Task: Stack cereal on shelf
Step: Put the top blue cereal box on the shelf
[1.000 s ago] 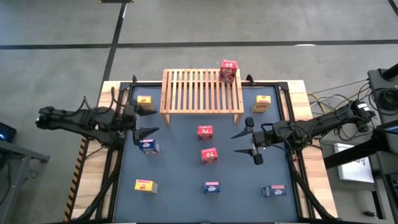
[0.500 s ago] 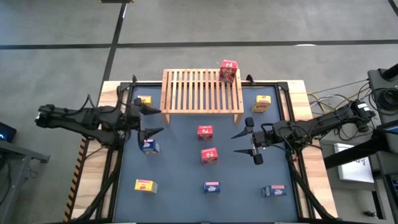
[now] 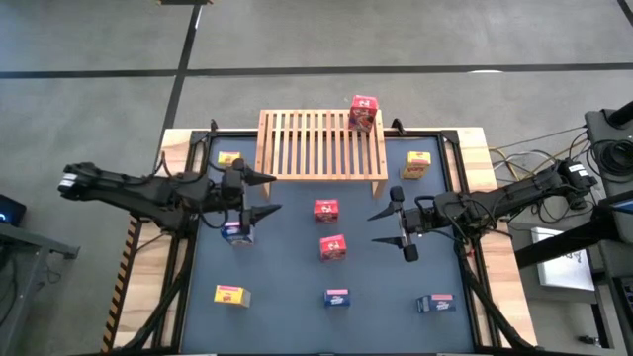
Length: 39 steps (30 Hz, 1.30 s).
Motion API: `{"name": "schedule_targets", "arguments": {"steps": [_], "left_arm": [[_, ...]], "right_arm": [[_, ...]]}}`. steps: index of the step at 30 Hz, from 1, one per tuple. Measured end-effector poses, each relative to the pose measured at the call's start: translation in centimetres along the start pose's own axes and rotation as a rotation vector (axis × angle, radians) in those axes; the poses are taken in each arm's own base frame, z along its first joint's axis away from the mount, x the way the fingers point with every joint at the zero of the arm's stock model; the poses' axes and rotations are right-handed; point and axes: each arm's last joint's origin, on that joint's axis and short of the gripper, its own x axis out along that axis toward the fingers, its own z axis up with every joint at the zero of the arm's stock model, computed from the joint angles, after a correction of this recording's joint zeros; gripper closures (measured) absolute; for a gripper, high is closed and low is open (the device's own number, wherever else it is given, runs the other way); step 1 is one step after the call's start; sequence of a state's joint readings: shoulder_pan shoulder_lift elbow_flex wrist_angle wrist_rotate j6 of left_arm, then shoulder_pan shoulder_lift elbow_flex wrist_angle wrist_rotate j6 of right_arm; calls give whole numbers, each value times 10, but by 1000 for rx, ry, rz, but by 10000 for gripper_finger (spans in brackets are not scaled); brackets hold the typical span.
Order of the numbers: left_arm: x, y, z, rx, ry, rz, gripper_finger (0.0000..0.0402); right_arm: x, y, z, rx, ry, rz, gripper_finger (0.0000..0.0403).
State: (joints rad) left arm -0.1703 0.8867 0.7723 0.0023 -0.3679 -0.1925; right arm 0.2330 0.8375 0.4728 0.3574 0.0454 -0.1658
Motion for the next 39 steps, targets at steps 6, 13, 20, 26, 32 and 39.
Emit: {"name": "schedule_targets", "arguments": {"steps": [6, 13, 20, 26, 32, 39], "left_arm": [[19, -7, 2, -35, -87, -15, 43], [43, -10, -6, -47, -113, 23, 43], [66, -4, -24, -18, -42, 90, 43], [79, 2, -28, -20, -50, 123, 43], [93, -5, -11, -31, -82, 120, 43], [116, -13, 11, -11, -107, 123, 43]], "right_arm": [[0, 0, 0, 1, 0, 0, 165], [0, 0, 2, 12, -17, 1, 165], [0, 2, 2, 17, -22, 7, 165], [0, 3, 3, 18, -26, 14, 165], [0, 2, 3, 18, -28, 13, 165], [0, 2, 3, 19, -29, 13, 165]]}}
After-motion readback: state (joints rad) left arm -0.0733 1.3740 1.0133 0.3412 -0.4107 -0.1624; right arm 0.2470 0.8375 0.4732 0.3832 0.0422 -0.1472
